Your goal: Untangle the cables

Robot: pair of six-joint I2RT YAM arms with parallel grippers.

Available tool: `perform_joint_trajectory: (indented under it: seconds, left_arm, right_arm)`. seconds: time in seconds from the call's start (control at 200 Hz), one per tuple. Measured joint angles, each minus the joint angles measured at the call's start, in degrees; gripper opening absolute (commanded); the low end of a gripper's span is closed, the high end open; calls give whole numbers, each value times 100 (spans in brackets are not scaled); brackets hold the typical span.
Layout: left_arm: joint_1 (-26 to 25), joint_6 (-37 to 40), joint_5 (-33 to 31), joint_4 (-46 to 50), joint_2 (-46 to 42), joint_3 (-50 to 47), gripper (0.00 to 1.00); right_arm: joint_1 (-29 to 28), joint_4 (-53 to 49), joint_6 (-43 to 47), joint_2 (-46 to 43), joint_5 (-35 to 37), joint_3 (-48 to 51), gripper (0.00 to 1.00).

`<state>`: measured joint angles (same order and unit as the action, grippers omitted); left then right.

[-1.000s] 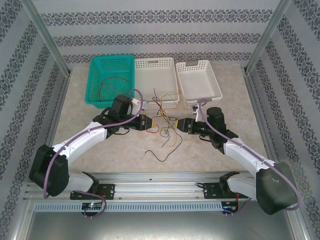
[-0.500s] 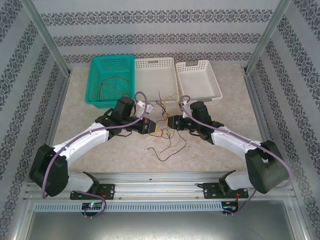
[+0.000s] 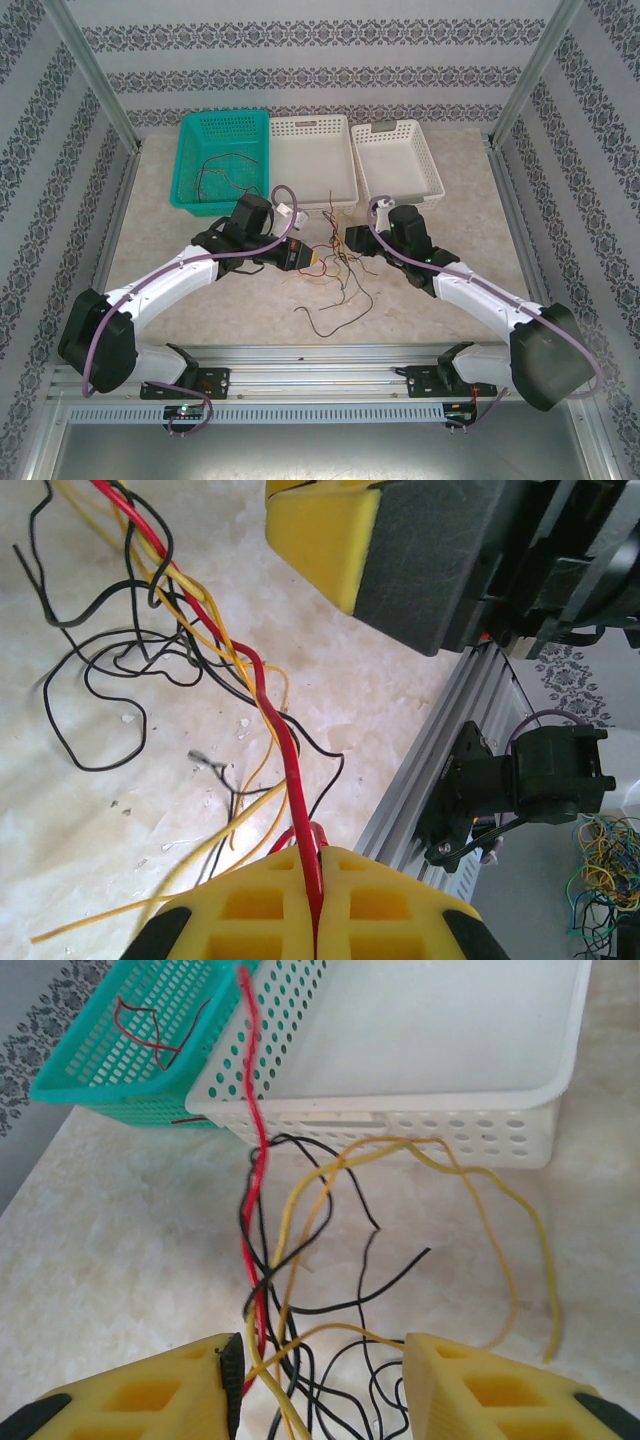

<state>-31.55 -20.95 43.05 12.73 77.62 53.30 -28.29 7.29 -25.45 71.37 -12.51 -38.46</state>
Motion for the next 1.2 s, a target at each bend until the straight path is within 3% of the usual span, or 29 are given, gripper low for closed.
perform_joint_trajectory:
  seconds: [0.52,0.704,0.949,1.199]
  left_arm:
    - [0,68,-22,42,0,0,0]
    - [-2,87,-22,44,0,0,0]
    - [-66,109,-48,63,0,0,0]
    - [-70,179,-297,146,-59,61,0]
  right_arm:
    - [-273,522,-7,319,-234,564,41]
    - [-273,590,-17,675,-229,507,29]
    - [-341,625,-26,682,-76,470,0]
    - [-90,570,-68,-223,417,914,0]
